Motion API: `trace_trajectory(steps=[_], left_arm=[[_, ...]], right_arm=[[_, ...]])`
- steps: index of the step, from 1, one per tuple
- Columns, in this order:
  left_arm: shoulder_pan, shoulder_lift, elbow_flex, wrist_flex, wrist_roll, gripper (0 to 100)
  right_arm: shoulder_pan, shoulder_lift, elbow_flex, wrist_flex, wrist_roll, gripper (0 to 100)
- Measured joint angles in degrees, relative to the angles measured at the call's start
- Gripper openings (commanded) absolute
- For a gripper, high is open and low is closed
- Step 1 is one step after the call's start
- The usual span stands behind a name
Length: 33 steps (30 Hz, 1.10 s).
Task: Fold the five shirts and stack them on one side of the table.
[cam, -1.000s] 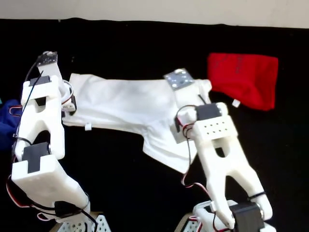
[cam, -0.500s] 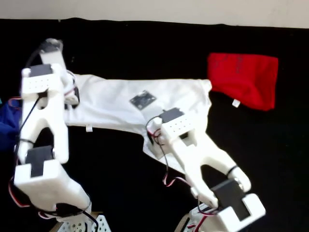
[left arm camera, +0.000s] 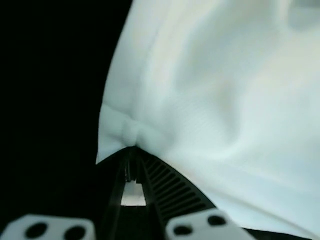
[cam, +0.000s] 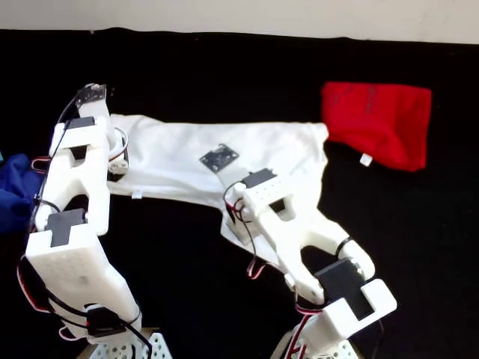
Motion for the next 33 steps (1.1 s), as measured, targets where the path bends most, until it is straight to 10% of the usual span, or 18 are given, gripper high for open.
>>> trace_trajectory(steps=[33], left_arm=[[-0.2,0.4,-0.1,0.0,3.8,1]], right_arm=[[2.4,-12.5,3.9,8.2,7.7,0.5]])
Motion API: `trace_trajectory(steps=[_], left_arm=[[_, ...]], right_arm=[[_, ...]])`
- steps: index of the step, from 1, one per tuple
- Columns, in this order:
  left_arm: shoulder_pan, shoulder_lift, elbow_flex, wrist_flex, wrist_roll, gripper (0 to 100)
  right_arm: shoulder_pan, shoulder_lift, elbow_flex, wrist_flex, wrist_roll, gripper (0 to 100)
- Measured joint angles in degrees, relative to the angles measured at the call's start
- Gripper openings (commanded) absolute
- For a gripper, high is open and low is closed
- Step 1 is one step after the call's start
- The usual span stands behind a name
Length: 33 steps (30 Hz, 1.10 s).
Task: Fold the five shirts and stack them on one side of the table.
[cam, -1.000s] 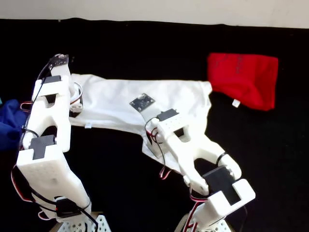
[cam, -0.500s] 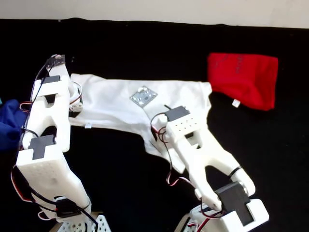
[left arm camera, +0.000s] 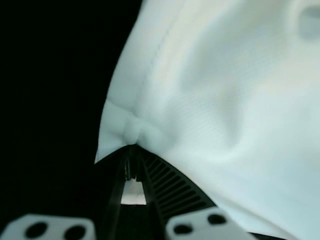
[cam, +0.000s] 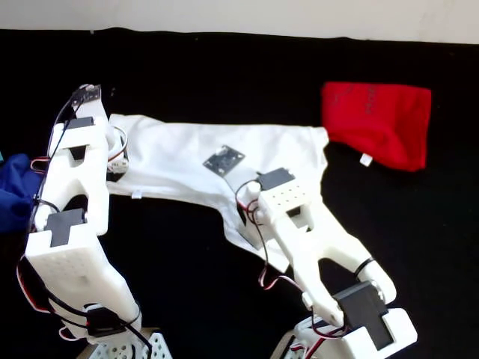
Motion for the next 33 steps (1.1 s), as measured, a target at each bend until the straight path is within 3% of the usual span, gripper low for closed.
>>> trace_trajectory(steps=[9,15,24,28,33], left_arm=[[0.0,0.0,0.0,0.0,0.0,1],[0.0,0.0,0.0,0.0,0.0,1],[0.0,0.0,0.0,0.0,0.0,1],[0.0,0.0,0.0,0.0,0.3,1],[-0.1,-4.9,-3.6,6.9,0.4,1]], right_arm=[[-4.4,-9.5,1.4,1.5,0.0,1.8],[-4.7,-10.7,1.4,3.0,0.0,19.5],[-4.7,-14.4,-3.9,11.3,0.0,17.7],[4.5,-17.1,-8.4,7.2,0.0,0.0],[20.2,-9.1,-9.9,-6.6,0.0,4.5]])
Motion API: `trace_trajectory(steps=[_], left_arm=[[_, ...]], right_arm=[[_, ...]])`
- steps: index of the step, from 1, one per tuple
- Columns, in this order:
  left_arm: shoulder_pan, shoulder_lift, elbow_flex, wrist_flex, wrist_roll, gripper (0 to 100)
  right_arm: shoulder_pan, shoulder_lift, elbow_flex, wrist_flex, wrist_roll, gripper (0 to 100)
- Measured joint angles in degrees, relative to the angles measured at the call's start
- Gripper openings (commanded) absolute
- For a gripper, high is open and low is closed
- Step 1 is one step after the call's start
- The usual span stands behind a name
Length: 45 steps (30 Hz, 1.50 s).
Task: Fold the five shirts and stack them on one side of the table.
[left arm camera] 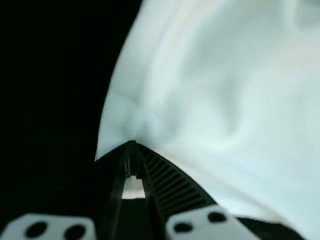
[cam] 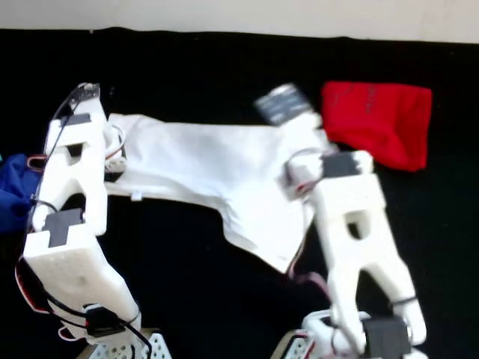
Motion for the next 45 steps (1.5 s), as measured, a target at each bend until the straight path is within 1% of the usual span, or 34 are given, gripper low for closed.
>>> trace_trajectory(steps=[2,5,8,13,20,25,28,30,33,35,38,42,45], left_arm=[[0.9,-3.3,-1.8,1.6,0.0,1],[3.5,-4.3,-2.5,1.6,0.0,1],[5.5,-1.1,-2.5,0.3,0.0,1],[5.4,7.3,-3.6,0.2,0.0,1],[1.8,12.7,-11.7,9.9,0.0,1],[0.4,13.9,-18.6,17.9,-1.8,1],[-0.3,14.0,-26.8,23.8,-2.1,1],[-0.3,14.3,-33.8,25.8,-2.0,1],[-0.1,15.9,-41.9,24.2,1.1,1],[0.7,18.5,-44.3,20.0,3.3,1],[3.1,23.9,-44.9,13.5,4.1,1],[5.4,31.0,-46.2,6.2,4.2,1],[4.5,35.4,-50.5,5.3,4.3,1]], right_arm=[[1.8,5.6,-2.2,-3.8,0.0,4.5],[1.8,14.4,-8.0,-5.5,0.0,4.5],[1.8,22.4,-14.2,-5.8,-0.2,4.7],[2.1,33.7,-23.6,-6.2,-3.6,4.7],[8.3,48.4,-34.5,-6.1,-4.0,4.7],[9.1,49.1,-40.4,1.9,-4.0,4.7],[9.6,48.2,-44.2,7.2,-4.0,4.7],[9.8,46.0,-46.1,9.3,-4.0,4.7],[9.7,42.5,-47.2,10.6,-4.1,4.7],[9.0,41.9,-47.2,10.8,-4.1,4.7],[6.8,41.9,-47.2,10.9,-4.1,4.7],[4.9,46.4,-47.2,8.3,-4.1,4.7],[4.9,51.3,-47.2,5.7,-4.1,4.7]])
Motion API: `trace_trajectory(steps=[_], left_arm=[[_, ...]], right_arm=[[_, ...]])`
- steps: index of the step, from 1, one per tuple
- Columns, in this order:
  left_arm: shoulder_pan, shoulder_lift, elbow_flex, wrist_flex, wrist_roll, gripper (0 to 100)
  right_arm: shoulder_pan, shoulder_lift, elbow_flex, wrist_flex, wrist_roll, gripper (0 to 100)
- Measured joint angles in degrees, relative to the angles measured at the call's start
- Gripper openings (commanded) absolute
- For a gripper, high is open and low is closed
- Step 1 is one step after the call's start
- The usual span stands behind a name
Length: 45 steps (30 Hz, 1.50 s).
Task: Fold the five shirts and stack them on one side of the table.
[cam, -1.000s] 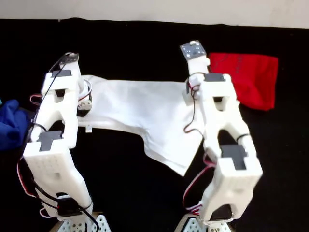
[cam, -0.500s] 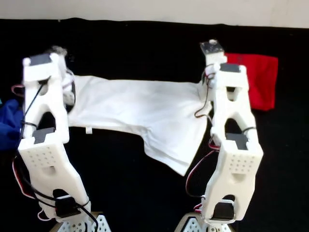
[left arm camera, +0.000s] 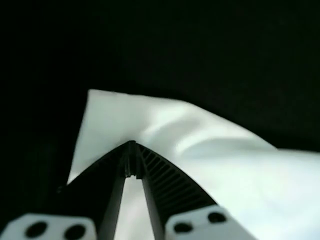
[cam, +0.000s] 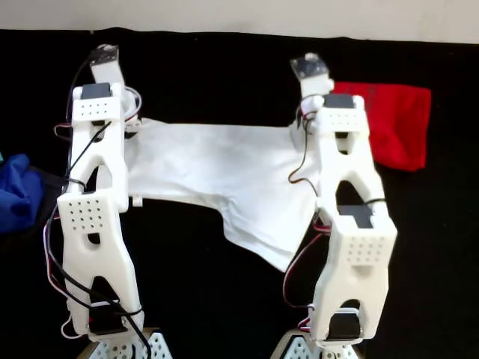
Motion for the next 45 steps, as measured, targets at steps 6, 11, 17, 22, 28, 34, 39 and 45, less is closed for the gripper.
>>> trace_trajectory(steps=[6,11,17,22,28,34,39,45], left_arm=[[-4.6,7.4,-9.6,1.0,-9.8,1],[-9.5,11.1,-15.4,1.0,-14.7,1],[-13.4,11.7,-21.0,7.2,-15.3,1],[-13.5,11.7,-29.5,20.9,-15.6,1],[-8.8,11.7,-43.4,34.4,-14.4,1],[-8.8,6.0,-38.2,35.9,-10.0,1],[-8.7,-2.4,-22.0,35.9,-6.6,1],[-8.7,-4.9,-7.2,34.1,-5.6,1]], right_arm=[[-0.3,4.7,0.0,-7.0,-0.1,4.7],[-2.8,4.7,0.0,-10.3,-0.2,4.7],[-5.0,4.6,0.0,-10.1,-0.2,4.5],[-5.5,-3.2,0.1,-2.5,-0.2,4.5],[-8.1,-13.3,0.0,5.7,-0.2,4.5],[-12.0,-14.8,0.0,17.9,-0.2,4.5],[-15.0,-14.8,0.0,24.7,-0.2,4.4],[-19.9,-14.8,1.0,26.8,-0.2,0.6]])
